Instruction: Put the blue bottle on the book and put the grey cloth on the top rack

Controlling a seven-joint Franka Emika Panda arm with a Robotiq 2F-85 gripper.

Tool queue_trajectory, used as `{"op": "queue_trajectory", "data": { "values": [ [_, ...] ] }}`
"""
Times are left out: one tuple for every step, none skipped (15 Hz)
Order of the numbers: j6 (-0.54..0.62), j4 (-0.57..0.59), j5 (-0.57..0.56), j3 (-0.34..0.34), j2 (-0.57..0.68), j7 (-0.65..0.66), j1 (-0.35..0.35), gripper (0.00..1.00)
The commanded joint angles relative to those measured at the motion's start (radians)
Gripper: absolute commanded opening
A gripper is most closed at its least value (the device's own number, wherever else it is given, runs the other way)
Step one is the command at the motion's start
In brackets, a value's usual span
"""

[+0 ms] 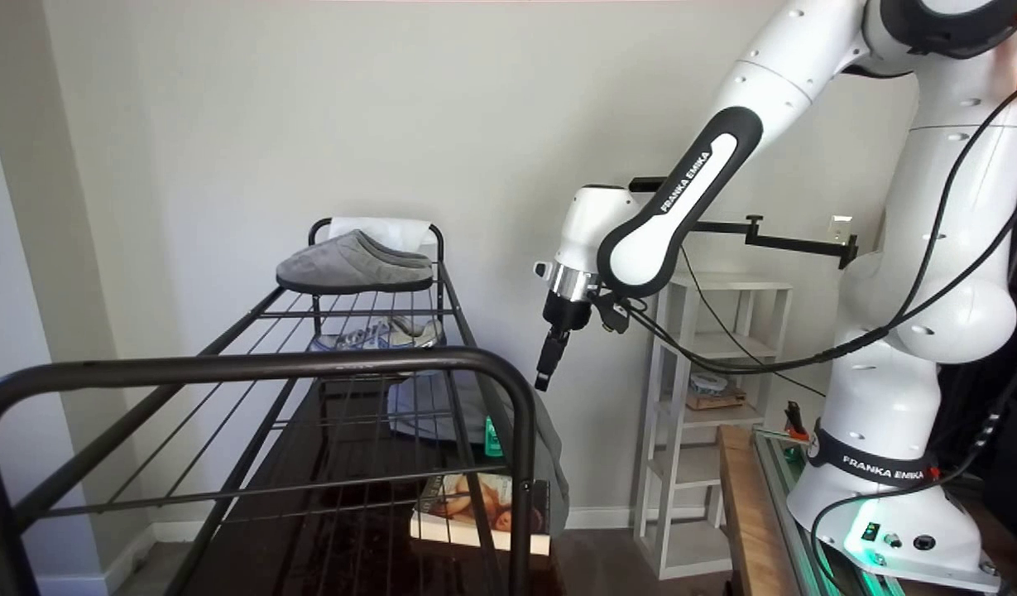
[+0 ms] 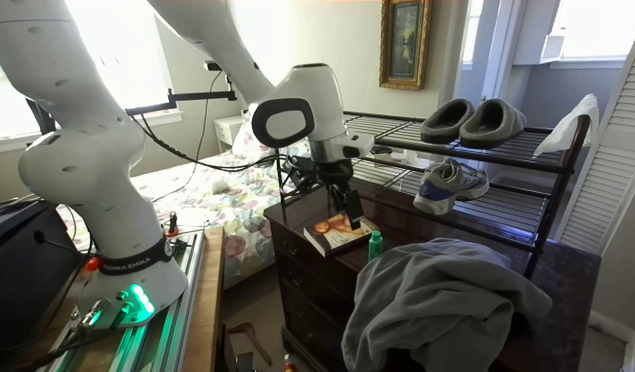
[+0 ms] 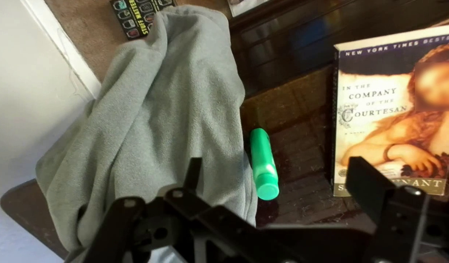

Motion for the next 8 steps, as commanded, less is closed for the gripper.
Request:
{"op": "queue_trajectory", "data": {
  "values": [
    [0.066,0.085,0.269,-0.006,0.112,-0.259,0.067,1.00],
    [0.068,0.106,0.352,0.007,0.130,-0.341,0.080,1.00],
    [0.072,0.128,0.396,0.020,0.157,-0.402,0.071,1.00],
    [0.056,0.155,0.469,0.036,0.174,-0.483,0.071,1.00],
    [0.064,0.172,0.478,0.045,0.199,-0.514,0.063,1.00],
    [0.065,0.189,0.485,0.052,0.221,-0.544,0.057,1.00],
    [0.080,0.201,0.459,0.048,0.247,-0.548,0.057,1.00],
    [0.088,0.212,0.445,0.046,0.269,-0.558,0.057,1.00]
  ]
}}
